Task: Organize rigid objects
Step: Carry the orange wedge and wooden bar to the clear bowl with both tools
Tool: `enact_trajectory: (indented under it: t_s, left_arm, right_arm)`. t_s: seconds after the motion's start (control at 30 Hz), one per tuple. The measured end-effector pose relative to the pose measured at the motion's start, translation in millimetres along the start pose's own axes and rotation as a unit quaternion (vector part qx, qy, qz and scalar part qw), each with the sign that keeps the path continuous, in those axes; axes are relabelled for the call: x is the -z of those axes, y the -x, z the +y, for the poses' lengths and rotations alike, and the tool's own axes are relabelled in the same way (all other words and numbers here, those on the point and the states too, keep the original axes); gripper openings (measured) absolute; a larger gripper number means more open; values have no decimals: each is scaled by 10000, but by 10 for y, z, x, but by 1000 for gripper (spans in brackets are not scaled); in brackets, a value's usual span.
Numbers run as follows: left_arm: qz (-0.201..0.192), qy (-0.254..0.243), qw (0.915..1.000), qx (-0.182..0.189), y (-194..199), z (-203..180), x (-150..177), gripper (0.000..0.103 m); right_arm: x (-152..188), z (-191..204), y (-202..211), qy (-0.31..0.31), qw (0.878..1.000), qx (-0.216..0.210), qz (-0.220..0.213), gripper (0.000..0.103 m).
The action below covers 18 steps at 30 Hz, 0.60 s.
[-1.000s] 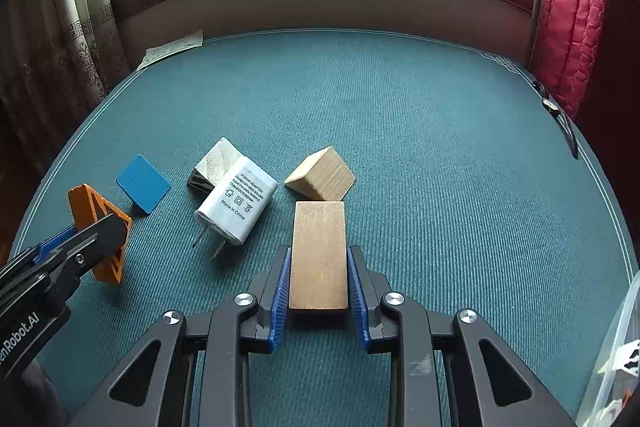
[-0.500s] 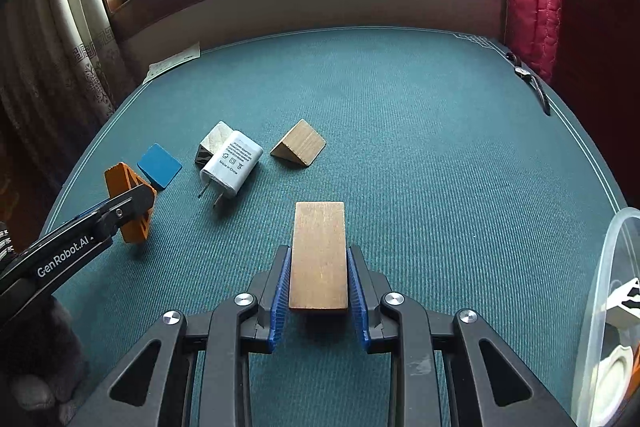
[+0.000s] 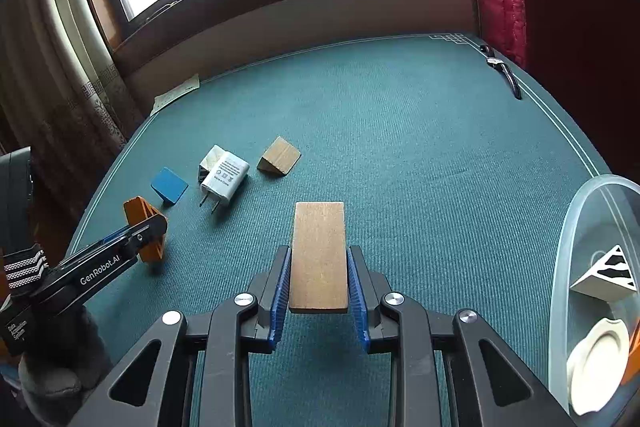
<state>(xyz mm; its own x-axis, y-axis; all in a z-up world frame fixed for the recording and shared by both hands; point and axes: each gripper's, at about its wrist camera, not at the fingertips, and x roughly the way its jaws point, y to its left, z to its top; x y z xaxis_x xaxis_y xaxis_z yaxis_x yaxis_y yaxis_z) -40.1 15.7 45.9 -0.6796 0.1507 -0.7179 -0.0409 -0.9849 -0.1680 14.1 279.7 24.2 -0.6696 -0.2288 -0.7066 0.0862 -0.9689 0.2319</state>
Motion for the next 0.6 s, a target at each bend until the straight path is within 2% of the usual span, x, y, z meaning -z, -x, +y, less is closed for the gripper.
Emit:
enact_trajectory:
  t_s: [0.6]
  left_arm:
    - [-66, -471, 9989, 18, 132, -510, -12, 34]
  right_arm:
    - [14, -507, 299, -460, 9985, -186, -225, 29]
